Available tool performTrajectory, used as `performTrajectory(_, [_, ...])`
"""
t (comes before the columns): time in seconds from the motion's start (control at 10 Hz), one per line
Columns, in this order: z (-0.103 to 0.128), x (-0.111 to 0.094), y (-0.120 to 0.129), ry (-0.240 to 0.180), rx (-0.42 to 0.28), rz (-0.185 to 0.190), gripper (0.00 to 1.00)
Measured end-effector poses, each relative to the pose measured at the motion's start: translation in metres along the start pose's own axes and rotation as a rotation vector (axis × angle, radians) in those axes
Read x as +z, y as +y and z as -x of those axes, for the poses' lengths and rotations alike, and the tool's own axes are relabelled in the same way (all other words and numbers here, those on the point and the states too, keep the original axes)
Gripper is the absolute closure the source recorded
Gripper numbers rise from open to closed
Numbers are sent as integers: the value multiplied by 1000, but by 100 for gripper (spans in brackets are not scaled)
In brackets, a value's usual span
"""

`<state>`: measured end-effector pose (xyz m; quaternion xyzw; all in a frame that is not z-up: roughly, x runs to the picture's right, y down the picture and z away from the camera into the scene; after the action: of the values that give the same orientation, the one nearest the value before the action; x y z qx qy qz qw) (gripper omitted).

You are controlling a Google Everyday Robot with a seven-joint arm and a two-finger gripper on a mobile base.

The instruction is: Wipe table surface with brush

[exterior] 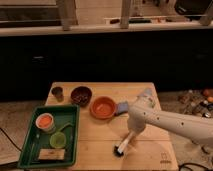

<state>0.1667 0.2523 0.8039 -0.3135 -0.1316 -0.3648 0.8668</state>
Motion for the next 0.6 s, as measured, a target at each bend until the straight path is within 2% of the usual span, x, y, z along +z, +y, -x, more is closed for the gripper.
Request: performTrajectory(0.6, [-4, 0, -1, 2, 4, -6, 100])
